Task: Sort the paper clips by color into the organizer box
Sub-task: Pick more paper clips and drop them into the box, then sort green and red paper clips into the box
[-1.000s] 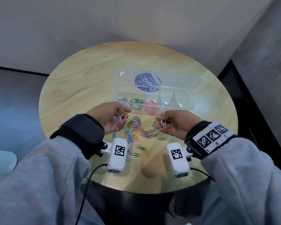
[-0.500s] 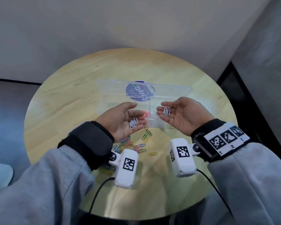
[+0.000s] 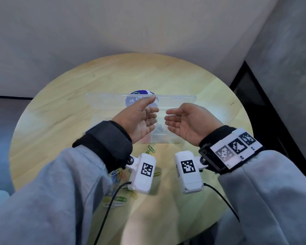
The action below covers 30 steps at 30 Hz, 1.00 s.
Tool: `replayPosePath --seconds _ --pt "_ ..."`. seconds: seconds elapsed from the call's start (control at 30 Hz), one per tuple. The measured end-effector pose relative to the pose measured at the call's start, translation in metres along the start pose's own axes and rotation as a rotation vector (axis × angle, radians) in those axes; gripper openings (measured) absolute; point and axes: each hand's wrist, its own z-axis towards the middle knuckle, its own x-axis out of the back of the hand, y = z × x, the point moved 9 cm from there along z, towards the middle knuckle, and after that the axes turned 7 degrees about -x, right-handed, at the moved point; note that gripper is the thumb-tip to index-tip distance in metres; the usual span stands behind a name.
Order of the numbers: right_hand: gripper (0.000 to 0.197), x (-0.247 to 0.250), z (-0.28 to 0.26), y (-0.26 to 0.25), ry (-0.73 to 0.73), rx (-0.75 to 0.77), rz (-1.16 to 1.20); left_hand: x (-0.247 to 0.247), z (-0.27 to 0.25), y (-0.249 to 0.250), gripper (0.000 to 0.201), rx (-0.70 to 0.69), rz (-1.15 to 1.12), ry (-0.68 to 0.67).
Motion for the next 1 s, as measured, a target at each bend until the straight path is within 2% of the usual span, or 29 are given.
replayPosePath --seconds 0.13,0.23,0.3,0.37,0.43,0.5,0.63,0.87,1.0 --pt "0.020 -0.007 -0.008 -0.008 0.071 0.069 -0.249 0.010 -0.006 0.008 0.032 -0.073 0.021 0.053" --pt "0.017 -0.017 -0.010 -0.003 0.069 0.115 -0.725 0.019 -0.016 0.009 0.015 -0.101 0.196 0.080" --pt "0.010 -0.023 -0.013 0.010 0.036 0.122 -1.057 0.033 -0.027 0.006 0.005 -0.102 0.564 0.082" --pt "0.003 -0.028 -0.014 0.026 0.012 0.122 -1.302 0.048 -0.038 -0.001 0.007 -0.079 1.005 0.055" --pt "0.006 -0.033 -0.014 0.040 0.005 0.129 -1.499 0.062 -0.048 -0.010 0.007 -0.002 1.327 0.055" --pt "0.009 -0.035 -0.011 0.052 0.012 0.100 -1.598 0.069 -0.057 -0.016 0.010 0.053 1.496 0.064" --pt "0.019 -0.033 -0.004 0.067 0.041 0.059 -1.702 0.069 -0.063 -0.028 0.022 0.088 1.630 0.019" --pt "0.055 -0.034 0.000 0.072 0.076 0.152 -1.748 0.060 -0.052 -0.037 0.028 0.006 1.642 0.015" --pt "0.050 -0.036 0.003 0.074 0.067 0.161 -1.790 0.052 -0.042 -0.046 0.023 -0.008 1.670 -0.015"
